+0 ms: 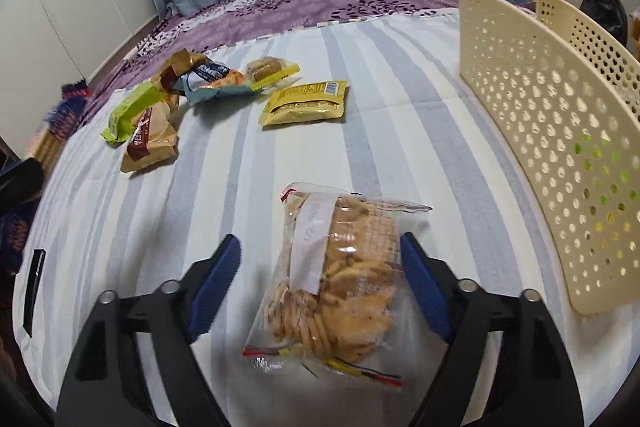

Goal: Organize snacks
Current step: 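Drop cookie bag into basket from right tool while left tool carries cracker pack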

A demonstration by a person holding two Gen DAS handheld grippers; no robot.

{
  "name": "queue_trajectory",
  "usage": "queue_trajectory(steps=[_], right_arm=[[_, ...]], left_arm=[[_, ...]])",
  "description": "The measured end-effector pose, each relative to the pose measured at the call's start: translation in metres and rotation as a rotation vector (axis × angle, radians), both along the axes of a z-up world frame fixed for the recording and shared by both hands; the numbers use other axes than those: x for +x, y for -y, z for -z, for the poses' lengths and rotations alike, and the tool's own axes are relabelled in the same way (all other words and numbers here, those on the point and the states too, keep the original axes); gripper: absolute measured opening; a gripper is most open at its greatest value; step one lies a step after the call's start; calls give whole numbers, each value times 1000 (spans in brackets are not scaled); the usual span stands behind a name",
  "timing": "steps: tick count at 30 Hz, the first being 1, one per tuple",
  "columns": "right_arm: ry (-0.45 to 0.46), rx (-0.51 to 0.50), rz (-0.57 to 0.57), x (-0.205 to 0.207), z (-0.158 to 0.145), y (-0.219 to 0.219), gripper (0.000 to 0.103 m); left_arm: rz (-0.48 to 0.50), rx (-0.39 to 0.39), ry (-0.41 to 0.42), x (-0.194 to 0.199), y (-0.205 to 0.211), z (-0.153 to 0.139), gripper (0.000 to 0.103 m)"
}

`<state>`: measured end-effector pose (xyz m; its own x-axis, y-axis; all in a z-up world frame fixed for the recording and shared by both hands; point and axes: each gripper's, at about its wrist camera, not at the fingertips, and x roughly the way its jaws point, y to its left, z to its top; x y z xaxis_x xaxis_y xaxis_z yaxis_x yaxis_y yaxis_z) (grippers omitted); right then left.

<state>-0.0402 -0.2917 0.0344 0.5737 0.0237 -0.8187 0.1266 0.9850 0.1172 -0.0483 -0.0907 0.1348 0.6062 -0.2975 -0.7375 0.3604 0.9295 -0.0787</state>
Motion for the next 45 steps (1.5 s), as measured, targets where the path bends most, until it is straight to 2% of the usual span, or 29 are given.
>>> queue_trajectory(steps=[2,5,10,15,24,32,39,42,43,44,45], right_arm=[[-2,-10,-9,0,1,-2,58],[7,-22,-12,-4,-3,-2,55],[64,7,-5,-17,-26,5,55],[172,29,28,-30,-67,22,55],[320,22,163,-50,-122,82,55],[350,-18,290,-59,-132,142,55],[326,-29,380,-60,-119,190,55],[309,-10,405,-57,-111,208,57],[309,-3,415,-57,-110,213,63],[311,-3,429,-58,-109,217,75],[316,-8,444,-60,-108,221,78]], left_arm=[[-1,-1,0,1,-1,0,44],[-5,-5,2,1,-4,-1,45],[1,-7,7,1,-1,-3,45],[21,-6,20,-3,7,-10,45],[79,2,46,-10,33,-23,45],[127,14,50,-15,58,-27,45],[161,22,45,-16,78,-28,45],[177,29,47,-15,89,-29,45],[182,31,47,-15,92,-30,45],[189,33,48,-15,95,-30,45],[194,35,48,-14,99,-30,45]])
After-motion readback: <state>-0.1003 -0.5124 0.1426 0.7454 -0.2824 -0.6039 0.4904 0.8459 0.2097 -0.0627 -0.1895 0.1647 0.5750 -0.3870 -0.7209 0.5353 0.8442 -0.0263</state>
